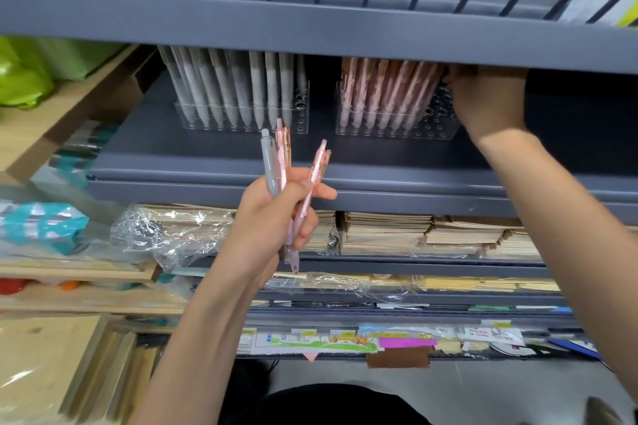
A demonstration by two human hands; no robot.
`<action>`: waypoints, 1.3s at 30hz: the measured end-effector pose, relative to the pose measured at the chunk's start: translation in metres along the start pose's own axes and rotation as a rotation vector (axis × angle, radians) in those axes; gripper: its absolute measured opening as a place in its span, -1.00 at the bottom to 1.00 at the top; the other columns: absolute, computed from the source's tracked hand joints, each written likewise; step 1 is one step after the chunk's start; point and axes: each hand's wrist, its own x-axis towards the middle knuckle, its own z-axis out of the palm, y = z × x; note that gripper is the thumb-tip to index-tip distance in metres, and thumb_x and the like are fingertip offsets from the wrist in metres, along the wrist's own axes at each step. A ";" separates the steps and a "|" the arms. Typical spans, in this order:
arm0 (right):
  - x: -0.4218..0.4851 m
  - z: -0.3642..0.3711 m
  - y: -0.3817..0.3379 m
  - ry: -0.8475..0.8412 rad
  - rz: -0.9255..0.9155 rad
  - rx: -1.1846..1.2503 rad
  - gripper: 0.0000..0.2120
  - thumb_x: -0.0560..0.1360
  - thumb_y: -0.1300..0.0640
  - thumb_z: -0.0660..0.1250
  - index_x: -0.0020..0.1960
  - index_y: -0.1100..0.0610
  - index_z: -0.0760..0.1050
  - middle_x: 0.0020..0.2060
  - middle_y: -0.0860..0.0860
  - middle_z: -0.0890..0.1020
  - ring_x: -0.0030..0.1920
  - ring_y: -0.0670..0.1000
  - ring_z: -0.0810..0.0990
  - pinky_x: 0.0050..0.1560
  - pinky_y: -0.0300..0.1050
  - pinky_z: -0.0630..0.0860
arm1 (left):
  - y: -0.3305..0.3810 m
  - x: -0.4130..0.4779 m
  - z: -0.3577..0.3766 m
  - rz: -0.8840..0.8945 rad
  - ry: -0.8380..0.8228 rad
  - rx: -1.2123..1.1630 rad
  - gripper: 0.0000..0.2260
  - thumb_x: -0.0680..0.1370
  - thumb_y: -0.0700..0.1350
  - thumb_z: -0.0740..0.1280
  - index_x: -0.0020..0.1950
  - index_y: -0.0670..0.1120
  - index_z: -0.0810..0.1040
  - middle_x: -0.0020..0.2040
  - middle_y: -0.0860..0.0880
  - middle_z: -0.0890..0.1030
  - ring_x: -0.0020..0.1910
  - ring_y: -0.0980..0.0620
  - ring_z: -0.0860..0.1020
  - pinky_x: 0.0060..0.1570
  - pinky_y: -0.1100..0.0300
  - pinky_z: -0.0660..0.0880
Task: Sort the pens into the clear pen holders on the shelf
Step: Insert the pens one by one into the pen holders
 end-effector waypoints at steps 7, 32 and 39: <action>0.000 0.004 -0.004 0.077 0.087 0.072 -0.76 0.57 0.15 0.22 0.22 0.11 0.49 0.18 -0.01 0.54 0.15 -0.18 0.35 0.17 -0.67 0.06 | 0.007 -0.007 -0.007 0.054 -0.059 -0.059 -0.90 0.66 -0.19 0.25 0.06 -0.23 0.49 0.05 -0.15 0.71 -0.51 0.05 0.46 -0.50 0.24 0.42; -0.056 -0.059 -0.002 -0.026 0.443 1.042 -0.80 0.53 0.42 0.18 -0.12 0.20 0.50 -0.28 0.10 0.62 -0.36 0.10 0.62 -0.32 -0.10 0.54 | -0.006 0.004 0.062 -0.079 -0.057 -0.122 -0.59 0.53 0.22 0.32 -0.01 -0.14 0.42 -0.42 0.03 0.33 -0.59 0.10 0.19 -0.61 0.35 0.14; -0.028 -0.060 0.017 0.192 0.324 0.918 -0.87 0.49 0.41 0.17 -0.05 0.29 0.47 -0.32 0.13 0.59 -0.32 0.11 0.62 -0.20 0.01 0.61 | -0.001 0.003 0.077 -0.149 -0.112 -0.325 -0.82 0.60 0.02 0.16 -0.13 -0.05 0.38 -0.42 0.01 0.32 -0.60 0.10 0.17 -0.61 0.34 0.09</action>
